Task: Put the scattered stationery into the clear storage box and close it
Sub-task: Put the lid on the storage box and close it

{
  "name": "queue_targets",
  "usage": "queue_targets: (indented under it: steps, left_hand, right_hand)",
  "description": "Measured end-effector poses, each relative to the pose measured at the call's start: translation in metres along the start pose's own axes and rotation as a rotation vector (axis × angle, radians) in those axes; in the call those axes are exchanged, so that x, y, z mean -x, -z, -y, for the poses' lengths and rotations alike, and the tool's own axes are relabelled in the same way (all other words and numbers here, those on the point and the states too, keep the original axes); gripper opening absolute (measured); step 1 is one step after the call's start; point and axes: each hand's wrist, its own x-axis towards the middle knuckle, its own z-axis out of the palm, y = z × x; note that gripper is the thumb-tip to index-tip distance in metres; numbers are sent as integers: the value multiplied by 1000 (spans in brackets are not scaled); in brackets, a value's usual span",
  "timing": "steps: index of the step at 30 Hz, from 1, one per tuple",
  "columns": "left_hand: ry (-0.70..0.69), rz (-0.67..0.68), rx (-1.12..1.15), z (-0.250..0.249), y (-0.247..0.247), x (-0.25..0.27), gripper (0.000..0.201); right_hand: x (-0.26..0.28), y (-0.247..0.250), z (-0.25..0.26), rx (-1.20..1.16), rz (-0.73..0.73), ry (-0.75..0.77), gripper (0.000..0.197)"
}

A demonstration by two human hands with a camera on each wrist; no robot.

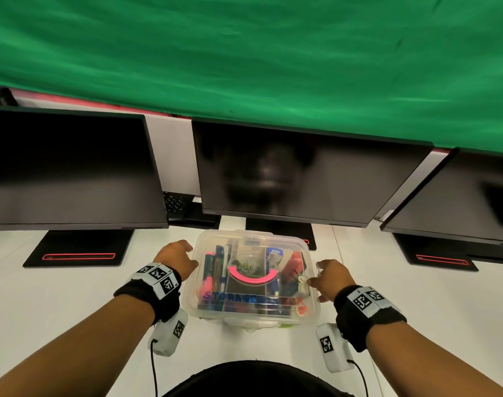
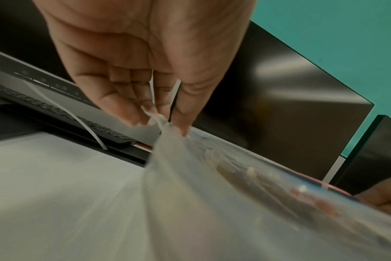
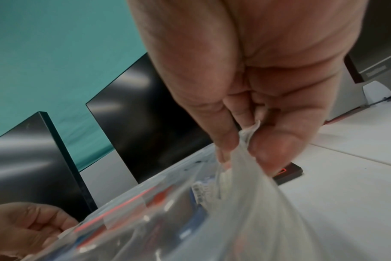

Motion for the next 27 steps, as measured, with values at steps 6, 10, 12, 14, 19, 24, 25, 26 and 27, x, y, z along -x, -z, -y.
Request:
queue_targets:
  steps: [6,10,12,14,19,24,25,26,27]
  left_hand:
    - [-4,39,5,-2,-3,-1,45]
    - [20,16,7,-1,-4,-3,52]
    - [29,-4,9,-3,-2,-2,55]
    - [13,10,-15,-6,-3,-2,52]
    - [-16,27,-63,-13,-6,2,43]
    - [-6,31,35,-7,-4,1,44]
    - [-14,32,49,-5,-3,2,46]
    - [-39,35,55,-4,-4,3,49]
    - [-91,33,50,-3,-5,5,50]
  right_hand:
    - [-1,-2,-1,-2,22,-89,51]
    - [-2,1,-1,67,-57,-50,69]
    - [-1,1,0,128,-125,-6,62]
    - [0,-2,0,179,-140,32,51]
    - [1,-10,-3,163,-111,35,38]
    - [1,1,1,119,-17,-9,40]
    - [1,4,2,139,7,-10,41]
    - [1,6,6,203,36,-1,41]
    - [2,9,11,294,51,20,41]
